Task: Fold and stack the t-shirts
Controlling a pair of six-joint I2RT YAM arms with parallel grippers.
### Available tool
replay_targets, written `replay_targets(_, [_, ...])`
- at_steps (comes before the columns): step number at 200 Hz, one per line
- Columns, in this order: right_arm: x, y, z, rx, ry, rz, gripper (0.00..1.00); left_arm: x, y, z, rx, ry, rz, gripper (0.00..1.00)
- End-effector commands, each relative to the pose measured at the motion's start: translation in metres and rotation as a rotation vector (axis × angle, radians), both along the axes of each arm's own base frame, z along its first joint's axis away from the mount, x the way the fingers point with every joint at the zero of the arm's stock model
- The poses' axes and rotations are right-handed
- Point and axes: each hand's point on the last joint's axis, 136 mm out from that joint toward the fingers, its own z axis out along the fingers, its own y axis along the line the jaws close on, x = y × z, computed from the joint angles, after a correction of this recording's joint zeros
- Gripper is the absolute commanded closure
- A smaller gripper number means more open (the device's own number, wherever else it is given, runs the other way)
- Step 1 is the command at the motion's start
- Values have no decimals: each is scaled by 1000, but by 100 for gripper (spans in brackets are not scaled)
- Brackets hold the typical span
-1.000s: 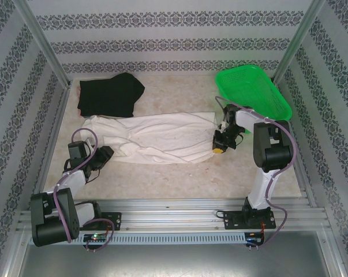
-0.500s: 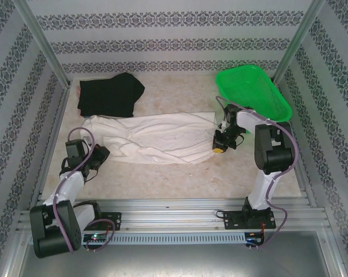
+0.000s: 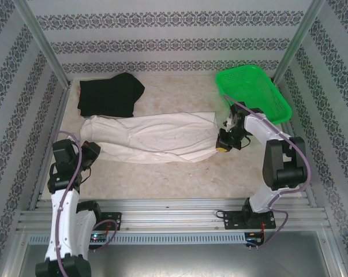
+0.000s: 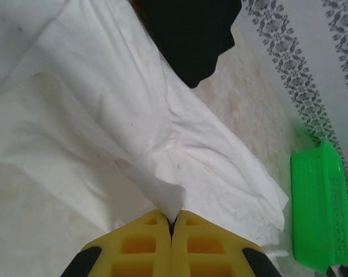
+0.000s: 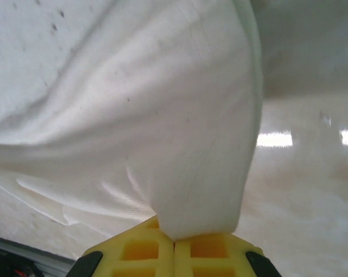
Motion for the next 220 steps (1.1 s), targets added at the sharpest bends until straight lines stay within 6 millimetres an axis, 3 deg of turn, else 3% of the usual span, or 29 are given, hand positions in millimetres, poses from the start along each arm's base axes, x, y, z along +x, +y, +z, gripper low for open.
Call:
replay_targets(1, [-25, -10, 5, -33, 47, -30, 100, -30, 8, 18, 17, 46, 99, 100])
replay_targets(29, [-40, -14, 8, -40, 53, -53, 100, -68, 19, 30, 26, 104, 232, 100])
replay_targets(52, [-50, -18, 4, -56, 72, -61, 100, -101, 24, 29, 24, 163, 326, 100])
replay_targets(81, [-59, -22, -2, -77, 97, -62, 100, -136, 24, 13, 9, 262, 398, 100])
replay_targets(122, [-76, -23, -9, -81, 128, -65, 100, -166, 22, -8, 0, 371, 450, 100])
replay_targets(146, [-81, -25, -16, -88, 145, -65, 100, -169, 25, -15, 23, 411, 451, 100])
replay_targets(164, [-80, -24, -18, -88, 150, -62, 100, -161, 26, -19, 26, 400, 438, 100])
replay_targets(183, [-75, -26, -13, -95, 138, -57, 100, -145, 27, -16, 32, 377, 413, 100])
replay_targets(220, [-58, -24, 4, -87, 98, -45, 100, -104, 39, 10, 118, 330, 344, 100])
